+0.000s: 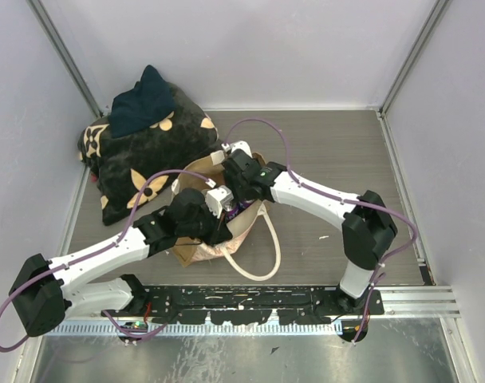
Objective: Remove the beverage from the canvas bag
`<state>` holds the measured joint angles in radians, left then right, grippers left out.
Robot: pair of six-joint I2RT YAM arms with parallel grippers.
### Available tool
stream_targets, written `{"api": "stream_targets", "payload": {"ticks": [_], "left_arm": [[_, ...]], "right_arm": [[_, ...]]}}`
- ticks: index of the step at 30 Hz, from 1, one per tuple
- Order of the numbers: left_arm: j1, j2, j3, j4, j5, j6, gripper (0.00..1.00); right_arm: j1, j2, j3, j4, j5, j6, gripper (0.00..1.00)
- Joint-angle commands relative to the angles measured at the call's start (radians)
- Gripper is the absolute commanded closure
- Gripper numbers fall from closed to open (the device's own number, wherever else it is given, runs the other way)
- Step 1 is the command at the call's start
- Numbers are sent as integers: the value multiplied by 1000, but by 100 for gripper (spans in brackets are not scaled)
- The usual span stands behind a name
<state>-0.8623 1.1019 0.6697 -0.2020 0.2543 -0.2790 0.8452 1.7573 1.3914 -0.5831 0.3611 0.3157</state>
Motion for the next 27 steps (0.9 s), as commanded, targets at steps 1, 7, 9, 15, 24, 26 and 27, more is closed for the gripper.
{"api": "stream_targets", "payload": {"ticks": [1,7,9,15,24,26,27], "left_arm": [[-1,32,-12,-126,-26,34,92],[-2,47,-3,-118,-31,37,92],[-2,54,0,-116,-28,36,92],[-2,58,5,-116,-28,38,92],[-1,47,2,-116,-35,37,92],[-2,42,0,-117,-36,34,92],[-2,40,-2,-118,-36,35,92]], "right_arm": [[-6,-169,73,-32,91,-67,100],[-6,-257,78,21,140,-62,100],[-6,-272,83,25,147,-66,99],[-2,-313,130,31,148,-86,99],[-1,-306,225,-6,141,-93,99],[-1,-295,233,-16,141,-89,99],[0,-292,235,-19,137,-88,99]]}}
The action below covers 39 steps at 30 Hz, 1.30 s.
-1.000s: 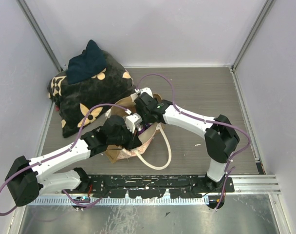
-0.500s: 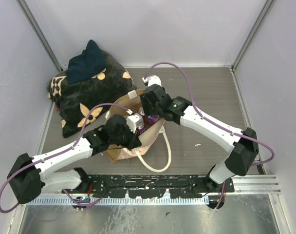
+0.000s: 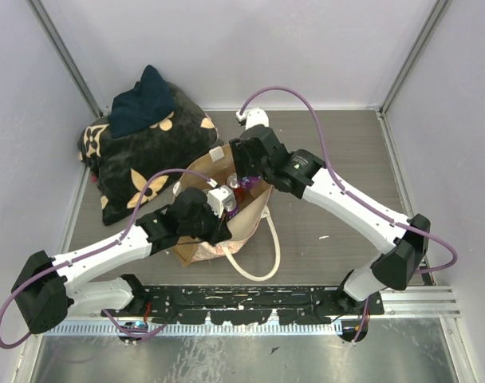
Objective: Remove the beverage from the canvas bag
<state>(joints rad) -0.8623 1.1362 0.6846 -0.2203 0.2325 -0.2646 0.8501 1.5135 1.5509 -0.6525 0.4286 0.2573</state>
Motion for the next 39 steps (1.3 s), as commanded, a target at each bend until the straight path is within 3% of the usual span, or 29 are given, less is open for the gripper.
{"api": "stream_targets", "payload": {"ticks": [1,9,26,31,39], "left_arm": [[-2,5,-17,-99,-14,18,92],[-1,4,-15,-102,-9,19,92],[-2,3,-11,-111,-13,28,91],[-1,5,-8,-114,-13,34,91],[-2,0,-7,-119,-13,37,91]], "right_arm": [[-6,-44,79,47,66,-28,100],[-3,3,130,-23,44,-6,99],[7,14,431,-157,52,-29,100],[10,-13,510,-157,152,-61,100],[7,-61,494,-140,404,-126,100]]}}
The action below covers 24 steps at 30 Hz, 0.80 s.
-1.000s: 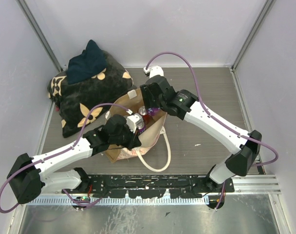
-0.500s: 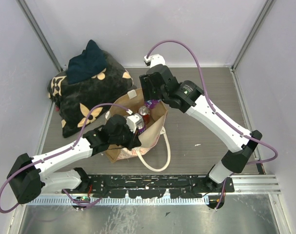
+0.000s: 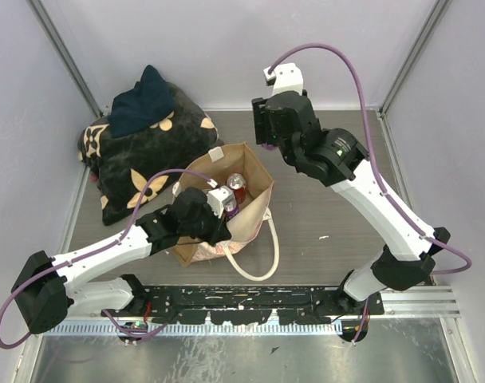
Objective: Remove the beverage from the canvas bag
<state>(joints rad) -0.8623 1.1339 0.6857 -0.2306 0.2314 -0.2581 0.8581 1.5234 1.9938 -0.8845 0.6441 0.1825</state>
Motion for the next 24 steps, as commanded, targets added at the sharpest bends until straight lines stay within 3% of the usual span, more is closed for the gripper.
{"api": "stream_targets", "payload": {"ticks": [1,6,10,18,24], "left_arm": [[-2,2,-8,-111,-12,31,91],[-1,0,-8,-115,-12,32,91],[-1,-1,-8,-115,-9,32,91],[-1,21,18,-111,0,37,91],[-1,17,26,-107,-8,37,91]], "right_arm": [[-4,-71,47,83,209,-48,100],[-81,-99,-18,37,239,5,100],[-242,-160,-157,55,128,50,100],[-436,-216,-456,226,5,46,100],[-584,-172,-635,375,-148,88,100]]}}
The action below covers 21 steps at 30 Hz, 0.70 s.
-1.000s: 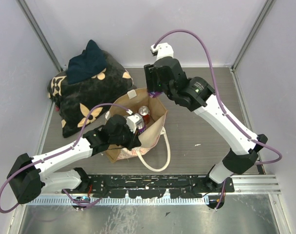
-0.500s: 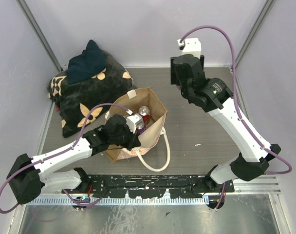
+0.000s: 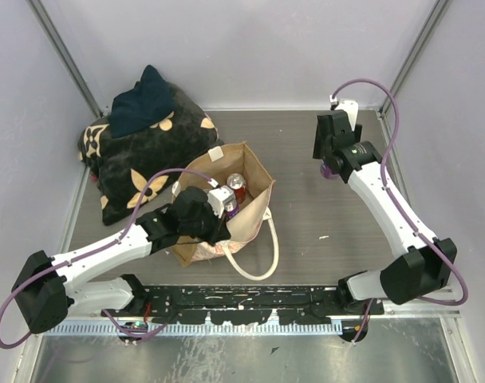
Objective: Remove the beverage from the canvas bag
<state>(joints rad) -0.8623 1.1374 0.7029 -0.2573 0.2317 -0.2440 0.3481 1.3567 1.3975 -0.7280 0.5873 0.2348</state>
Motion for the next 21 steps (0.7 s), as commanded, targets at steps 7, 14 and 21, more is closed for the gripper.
{"api": "stream_targets", "payload": {"ticks": [7,14,21], "left_arm": [[-2,-1,5,-74,-26,17,91],[-1,0,0,-82,-24,16,91],[-1,-29,-14,-87,-34,9,91]], "right_arm": [[-111,38,-178,396,-138,42,100],[-115,136,-213,448,-175,70,100],[-122,219,-213,479,-157,60,100]]}}
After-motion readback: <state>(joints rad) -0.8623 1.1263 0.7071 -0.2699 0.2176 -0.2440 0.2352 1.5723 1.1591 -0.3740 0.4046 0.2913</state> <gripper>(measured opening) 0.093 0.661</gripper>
